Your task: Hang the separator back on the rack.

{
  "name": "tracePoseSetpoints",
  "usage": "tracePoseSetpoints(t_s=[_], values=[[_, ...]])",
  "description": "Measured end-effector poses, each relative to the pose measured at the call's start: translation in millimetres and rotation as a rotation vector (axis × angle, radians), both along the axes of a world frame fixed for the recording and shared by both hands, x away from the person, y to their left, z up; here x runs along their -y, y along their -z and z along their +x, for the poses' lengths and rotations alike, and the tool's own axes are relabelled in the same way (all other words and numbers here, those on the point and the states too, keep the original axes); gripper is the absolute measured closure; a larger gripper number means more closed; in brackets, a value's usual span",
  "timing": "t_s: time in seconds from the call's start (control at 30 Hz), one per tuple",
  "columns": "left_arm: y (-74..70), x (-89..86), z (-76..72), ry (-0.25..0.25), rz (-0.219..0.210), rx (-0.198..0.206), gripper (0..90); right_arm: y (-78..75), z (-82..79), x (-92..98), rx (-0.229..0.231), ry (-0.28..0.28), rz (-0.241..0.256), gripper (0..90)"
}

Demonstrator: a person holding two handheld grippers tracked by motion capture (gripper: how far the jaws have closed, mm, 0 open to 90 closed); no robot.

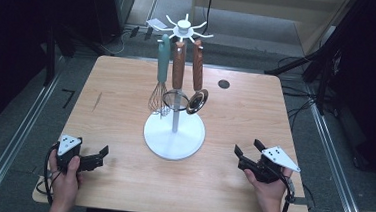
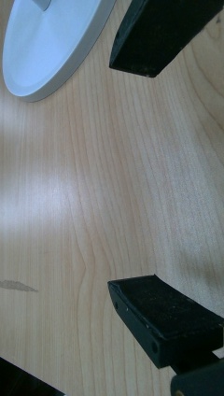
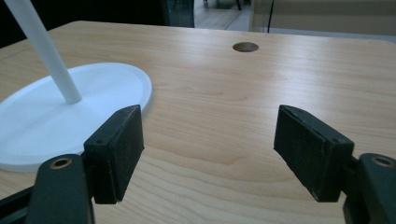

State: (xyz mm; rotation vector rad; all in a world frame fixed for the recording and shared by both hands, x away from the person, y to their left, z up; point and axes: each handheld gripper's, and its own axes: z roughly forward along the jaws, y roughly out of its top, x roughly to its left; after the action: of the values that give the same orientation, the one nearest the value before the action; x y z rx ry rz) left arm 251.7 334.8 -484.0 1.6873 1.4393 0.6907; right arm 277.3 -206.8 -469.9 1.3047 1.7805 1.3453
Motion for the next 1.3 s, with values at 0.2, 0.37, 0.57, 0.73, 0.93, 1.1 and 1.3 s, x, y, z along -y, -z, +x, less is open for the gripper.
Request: tracePoseSetpoints(t_s=[0.2,0.37,0.57,0.73,0.93,1.1,1.3], values=[[0.0,-0.2,-0.1,0.001,-0.001,-0.002,0.0,6.0,-3.2,14.4,-0.016,0.028,0.001,24.7],[0.0,-0.2,-0.2,0.002,0.002,-0.001,0.0,11.0,-6.9,26.8,-0.026,0.052,-0.005,24.8],[-0.1,-0.1,-0.4,0.003,0.004,-0.001,0.0,15.2,-13.5,41.3,-0.041,0.08,-0.004,24.7],[-0.1,-0.1,-0.4,0.003,0.004,-0.001,0.0,17.3,-18.9,52.5,-0.045,0.1,-0.007,24.5],[-0.1,0.0,-0.6,0.002,0.005,-0.001,0.0,21.8,-25.8,65.5,-0.059,0.12,-0.017,24.3],[-0.1,0.2,-0.6,0.001,0.007,-0.002,0.0,25.8,-32.0,76.2,-0.069,0.133,-0.022,24.5],[0.1,-0.1,-0.2,-0.007,0.006,-0.006,0.0,29.0,-36.5,85.4,-0.074,0.152,-0.028,24.4]])
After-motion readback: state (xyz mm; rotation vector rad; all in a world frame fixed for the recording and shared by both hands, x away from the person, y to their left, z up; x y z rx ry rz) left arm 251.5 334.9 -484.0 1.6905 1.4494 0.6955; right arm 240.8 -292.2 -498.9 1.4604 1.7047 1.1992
